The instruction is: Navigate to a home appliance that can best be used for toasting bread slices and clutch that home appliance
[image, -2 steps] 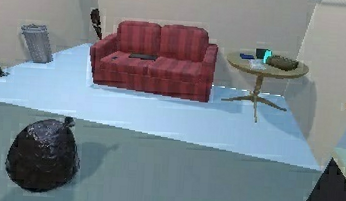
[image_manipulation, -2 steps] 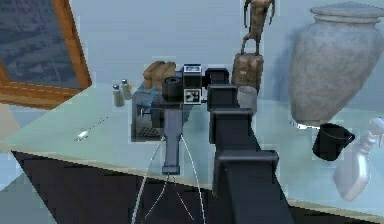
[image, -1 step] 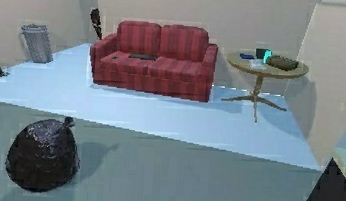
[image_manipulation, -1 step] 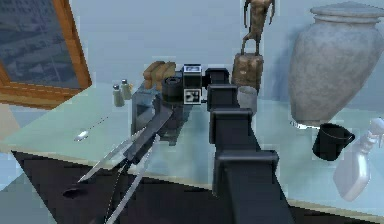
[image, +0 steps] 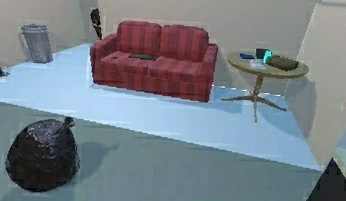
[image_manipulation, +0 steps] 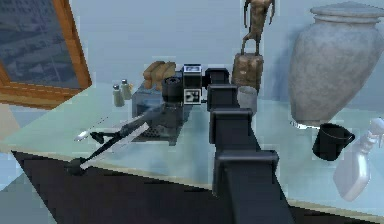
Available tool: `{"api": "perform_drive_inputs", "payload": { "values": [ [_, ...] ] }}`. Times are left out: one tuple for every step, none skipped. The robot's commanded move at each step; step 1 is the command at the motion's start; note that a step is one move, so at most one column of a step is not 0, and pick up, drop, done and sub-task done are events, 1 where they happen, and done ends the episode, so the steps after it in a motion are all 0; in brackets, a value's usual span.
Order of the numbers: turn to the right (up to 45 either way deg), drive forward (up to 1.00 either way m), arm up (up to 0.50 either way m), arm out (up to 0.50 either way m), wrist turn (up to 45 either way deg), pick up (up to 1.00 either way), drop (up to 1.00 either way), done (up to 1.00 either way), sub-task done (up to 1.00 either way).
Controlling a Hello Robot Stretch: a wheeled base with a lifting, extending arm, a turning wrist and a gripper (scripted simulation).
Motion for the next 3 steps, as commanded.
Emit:
{"api": "perform_drive_inputs", "payload": {
  "values": [
    [0.0,0.00,0.00,0.00,45.0,0.00,0.00,0.00,0.00],
    [0.0,0.00,0.00,0.00,36.0,0.00,0.00,0.00,0.00],
    [0.0,0.00,0.00,0.00,0.0,1.00,0.00,0.00,0.00]
  ]
}}
